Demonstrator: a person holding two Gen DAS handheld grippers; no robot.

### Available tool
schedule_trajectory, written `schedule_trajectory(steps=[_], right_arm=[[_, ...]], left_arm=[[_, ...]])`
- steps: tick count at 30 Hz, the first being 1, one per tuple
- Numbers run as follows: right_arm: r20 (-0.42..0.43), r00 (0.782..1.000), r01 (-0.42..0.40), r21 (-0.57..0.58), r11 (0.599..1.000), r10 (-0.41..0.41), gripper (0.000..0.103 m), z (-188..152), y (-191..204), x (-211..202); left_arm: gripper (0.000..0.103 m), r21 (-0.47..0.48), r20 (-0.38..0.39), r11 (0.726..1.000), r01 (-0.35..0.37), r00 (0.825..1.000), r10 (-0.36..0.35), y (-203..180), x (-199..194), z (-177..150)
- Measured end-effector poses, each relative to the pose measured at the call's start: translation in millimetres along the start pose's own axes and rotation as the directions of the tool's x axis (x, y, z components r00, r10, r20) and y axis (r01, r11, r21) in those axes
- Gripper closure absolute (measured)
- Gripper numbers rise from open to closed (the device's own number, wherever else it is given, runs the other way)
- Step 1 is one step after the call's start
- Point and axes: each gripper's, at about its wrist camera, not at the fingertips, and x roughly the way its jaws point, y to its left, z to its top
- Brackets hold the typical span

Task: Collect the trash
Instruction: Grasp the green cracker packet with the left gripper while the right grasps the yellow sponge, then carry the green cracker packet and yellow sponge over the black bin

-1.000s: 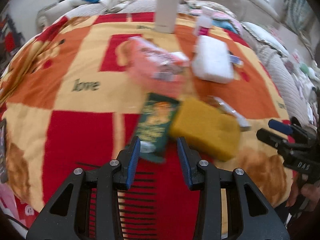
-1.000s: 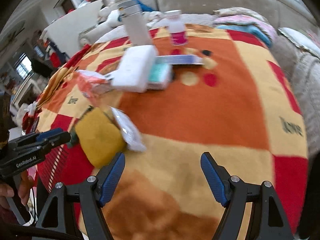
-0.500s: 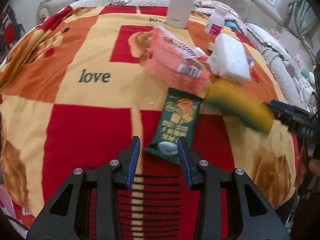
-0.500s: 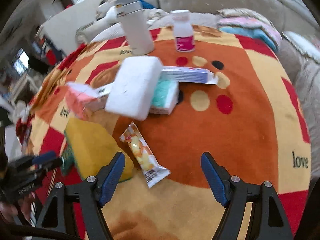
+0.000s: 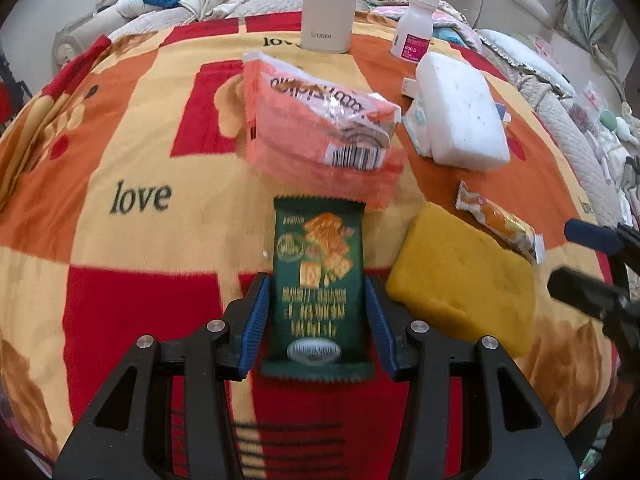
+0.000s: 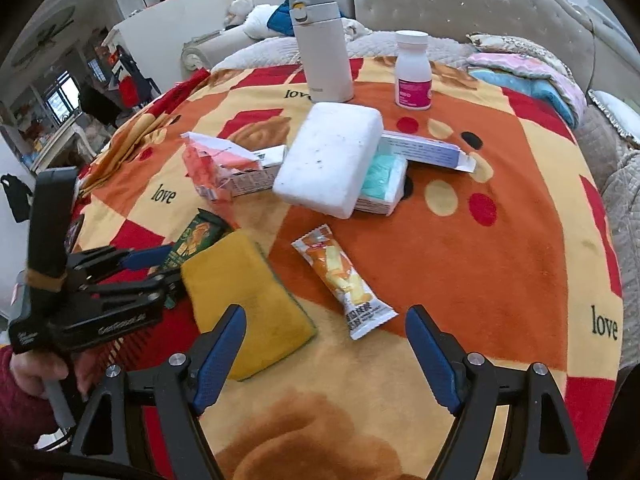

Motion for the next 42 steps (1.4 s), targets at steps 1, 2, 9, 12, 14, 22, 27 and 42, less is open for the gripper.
schedule_trajectory(steps=[1,2,9,12,14,22,27,42], right_arm=[[0.001,1.0,-0.012,-0.003,1.0,0.012,0.023,0,2,1],[0.001,1.0,-0.024,-0.007,1.0,0.024,0.023,0,4,1],[-0.029,0.997,-0.081,-0.091,0.993,0.079,0.022,6,32,21],[-0.051,0.996,-0.08,-0.144,0.986,0.073,0.022,8,47,38],[-0.064,0.997,-0.046,-0.175,0.984,0.035,0.022,7,54,51],[0.004,1.0,-0.017,-0.188,0.982,0.018,0.036,-7,58,35],[0.067,0.998,-0.002,-0.12,0.993,0.01,0.036,-14,37,0],[0.125,0.986,0.096,0.083,0.992,-0.106,0.035,-50,-40,-60]], left_arm=[[0.058,0.001,0.002,1.0,0.005,1.0,-0.005,1,1,2],[0.06,-0.004,-0.001,1.0,0.015,1.0,-0.015,4,1,3],[0.065,-0.058,-0.01,0.996,0.06,0.998,-0.061,27,-10,-8],[0.065,-0.076,-0.002,0.996,0.048,0.999,-0.048,33,-21,-15],[0.065,-0.076,0.009,0.996,0.04,0.999,-0.039,34,-27,-18],[0.065,-0.064,0.048,0.997,0.032,0.998,-0.029,20,-44,-23],[0.065,-0.032,0.07,0.999,0.039,0.997,-0.037,-6,-50,-22],[0.065,0.092,0.104,0.991,0.093,0.989,-0.102,-109,-57,-12]])
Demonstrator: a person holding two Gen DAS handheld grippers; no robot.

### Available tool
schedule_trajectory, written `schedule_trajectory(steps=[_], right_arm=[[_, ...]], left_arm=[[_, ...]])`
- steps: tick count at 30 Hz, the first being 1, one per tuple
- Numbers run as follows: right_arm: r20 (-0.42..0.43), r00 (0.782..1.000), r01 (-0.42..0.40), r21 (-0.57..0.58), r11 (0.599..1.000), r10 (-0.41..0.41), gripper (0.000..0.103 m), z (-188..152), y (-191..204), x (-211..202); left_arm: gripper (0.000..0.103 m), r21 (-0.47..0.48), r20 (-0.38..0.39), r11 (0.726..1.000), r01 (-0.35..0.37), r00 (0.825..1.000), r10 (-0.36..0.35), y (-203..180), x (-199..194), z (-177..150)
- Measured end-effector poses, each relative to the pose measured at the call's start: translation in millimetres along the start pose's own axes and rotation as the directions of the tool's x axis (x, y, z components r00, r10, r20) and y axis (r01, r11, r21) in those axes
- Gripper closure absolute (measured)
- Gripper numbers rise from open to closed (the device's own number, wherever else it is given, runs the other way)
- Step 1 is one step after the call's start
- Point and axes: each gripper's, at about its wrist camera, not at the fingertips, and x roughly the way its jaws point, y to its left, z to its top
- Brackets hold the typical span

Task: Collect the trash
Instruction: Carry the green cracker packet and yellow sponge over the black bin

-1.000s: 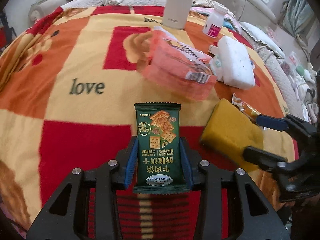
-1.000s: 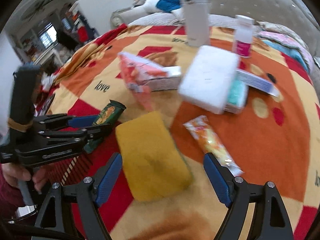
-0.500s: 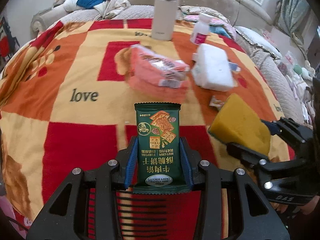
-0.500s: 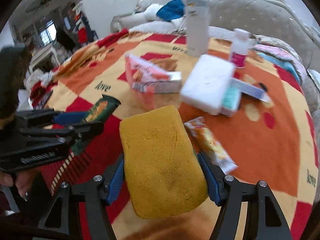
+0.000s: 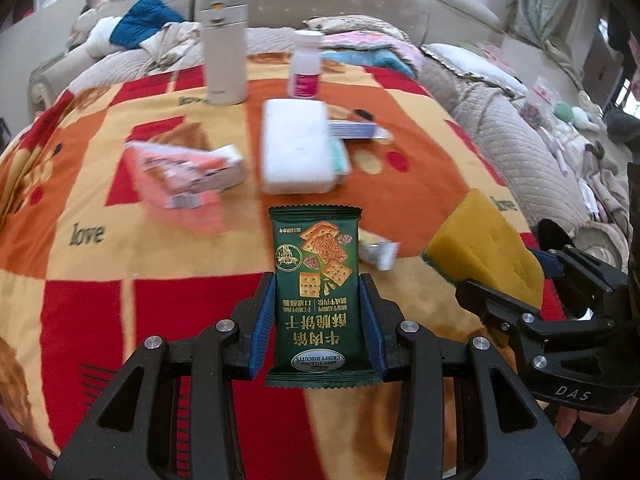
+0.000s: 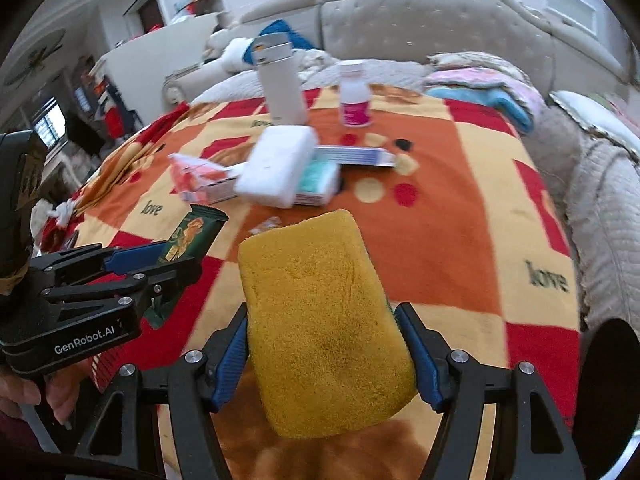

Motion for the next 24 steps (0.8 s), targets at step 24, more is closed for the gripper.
schedule_trajectory(steps=[24], right_arm=[[0.02,0.988,0.145,0.25,0.957,-0.154,0.035,-49,-133,-59]], left_arm=[[0.065,0.212,-0.042,0.971,0.108,0.994,-0.101,-146,29,11]])
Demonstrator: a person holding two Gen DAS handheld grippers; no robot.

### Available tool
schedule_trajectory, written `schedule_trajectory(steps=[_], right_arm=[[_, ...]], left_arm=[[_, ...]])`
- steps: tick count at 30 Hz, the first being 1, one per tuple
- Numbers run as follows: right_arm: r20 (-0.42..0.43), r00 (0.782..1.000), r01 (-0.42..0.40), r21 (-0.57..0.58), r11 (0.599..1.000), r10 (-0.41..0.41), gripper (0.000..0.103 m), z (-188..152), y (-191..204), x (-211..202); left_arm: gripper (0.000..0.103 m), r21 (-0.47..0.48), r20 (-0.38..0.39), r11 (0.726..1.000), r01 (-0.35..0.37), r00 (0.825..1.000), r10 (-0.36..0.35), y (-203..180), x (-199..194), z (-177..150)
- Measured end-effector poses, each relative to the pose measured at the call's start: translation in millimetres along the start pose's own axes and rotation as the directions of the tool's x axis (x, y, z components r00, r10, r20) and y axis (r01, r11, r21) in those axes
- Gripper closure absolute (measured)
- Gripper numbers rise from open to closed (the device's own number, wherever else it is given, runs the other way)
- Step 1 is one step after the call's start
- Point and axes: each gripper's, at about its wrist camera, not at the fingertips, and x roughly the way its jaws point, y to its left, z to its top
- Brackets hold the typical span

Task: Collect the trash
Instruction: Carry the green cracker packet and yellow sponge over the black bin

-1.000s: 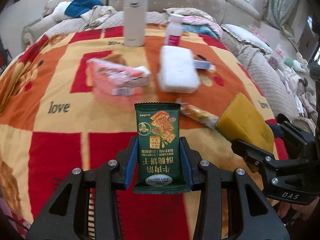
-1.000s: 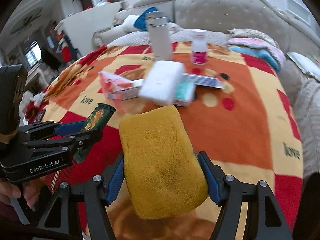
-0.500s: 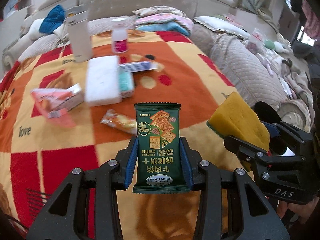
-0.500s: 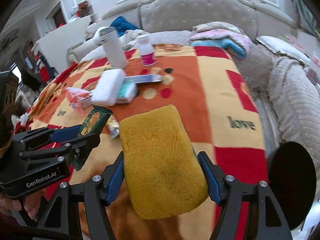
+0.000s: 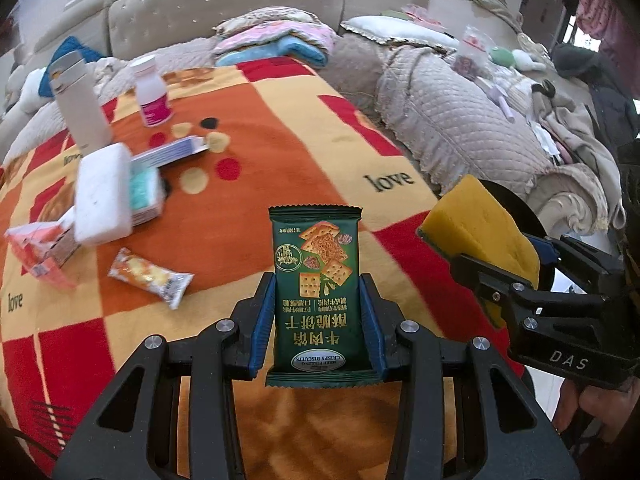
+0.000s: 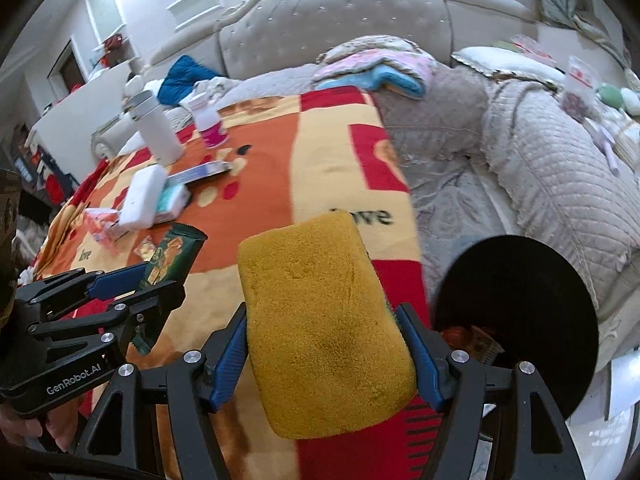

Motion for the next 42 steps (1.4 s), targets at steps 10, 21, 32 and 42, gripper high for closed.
schedule_trajectory(steps=[10,21,32,42], right_arm=[[-0.001,0.999,0.044,0.069,0.997,-0.044,0.035,-10,-42,-8],[-0.014,0.996,0.088,0.147,0.985,-0.087,0.034,-20,-86,-13],[-0.027,0.992,0.129,0.193,0.973,-0.126,0.034,-28,-118,-14],[-0.047,0.989,0.147,0.23,0.962,-0.14,0.034,-36,-139,-10]], left_arm=[[0.065,0.026,-0.027,0.997,0.069,0.997,-0.068,-40,15,8],[0.065,0.065,-0.054,0.991,0.121,0.992,-0.117,-81,32,16],[0.065,0.105,-0.078,0.983,0.15,0.987,-0.143,-112,48,23],[0.065,0.111,-0.099,0.98,0.164,0.983,-0.153,-129,65,27]])
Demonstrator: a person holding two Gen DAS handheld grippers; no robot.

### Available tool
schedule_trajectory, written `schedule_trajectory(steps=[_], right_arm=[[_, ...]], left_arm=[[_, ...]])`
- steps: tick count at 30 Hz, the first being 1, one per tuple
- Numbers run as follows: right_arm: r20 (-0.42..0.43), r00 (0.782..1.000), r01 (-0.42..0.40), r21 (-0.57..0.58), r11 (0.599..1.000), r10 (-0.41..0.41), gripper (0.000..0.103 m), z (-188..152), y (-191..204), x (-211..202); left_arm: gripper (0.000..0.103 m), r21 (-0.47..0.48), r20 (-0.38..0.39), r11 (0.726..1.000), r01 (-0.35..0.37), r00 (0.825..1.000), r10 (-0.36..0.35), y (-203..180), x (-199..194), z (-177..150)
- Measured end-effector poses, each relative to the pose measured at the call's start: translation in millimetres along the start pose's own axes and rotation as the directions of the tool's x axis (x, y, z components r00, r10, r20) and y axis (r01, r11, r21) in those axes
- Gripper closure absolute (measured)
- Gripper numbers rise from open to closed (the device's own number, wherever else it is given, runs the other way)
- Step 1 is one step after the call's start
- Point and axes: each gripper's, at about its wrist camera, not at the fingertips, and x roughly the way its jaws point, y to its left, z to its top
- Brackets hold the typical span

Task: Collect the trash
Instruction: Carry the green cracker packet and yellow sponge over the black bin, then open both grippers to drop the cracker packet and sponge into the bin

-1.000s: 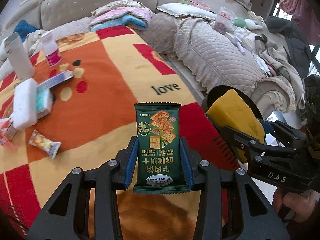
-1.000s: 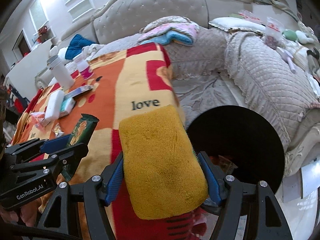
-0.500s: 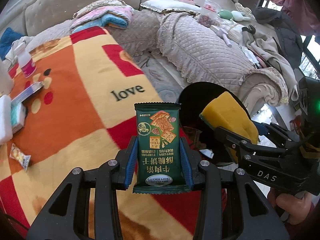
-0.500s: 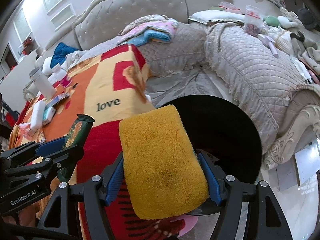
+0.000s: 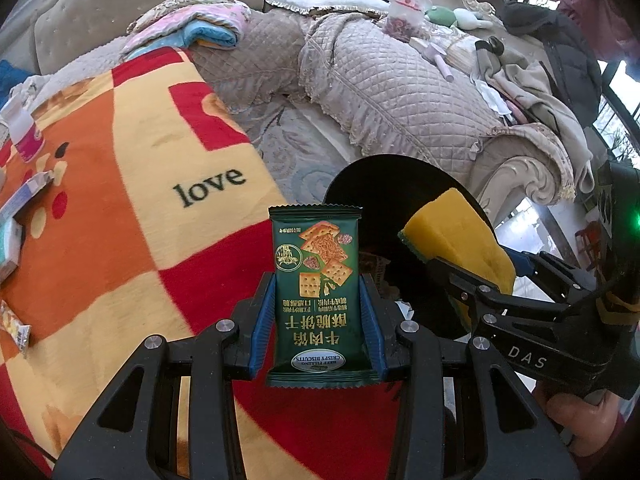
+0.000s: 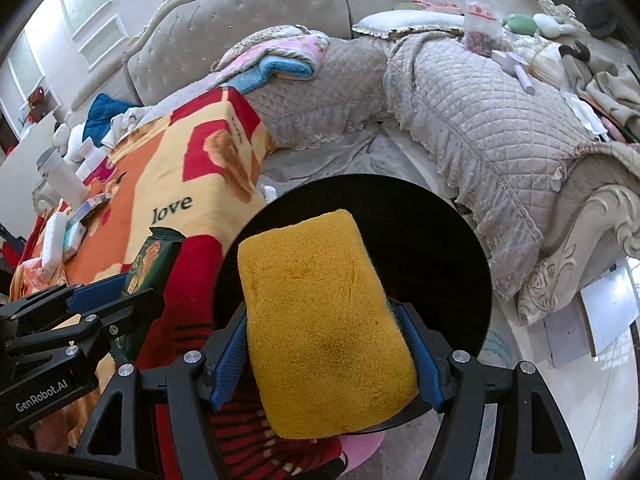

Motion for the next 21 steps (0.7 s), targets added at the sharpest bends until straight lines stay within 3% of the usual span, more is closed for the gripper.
schedule_trajectory(steps=[13,21], right_arm=[[-0.013,1.0,0.014,0.031,0.999,-0.013,0.034,1,-12,7],[-0.008,1.0,0.021,0.054,0.998,-0.02,0.031,3,-17,7]], left_arm=[[0.065,0.022,0.008,0.999,0.036,0.999,-0.036,-6,11,4],[0.064,0.017,0.014,0.993,0.118,0.993,-0.118,-6,13,5]])
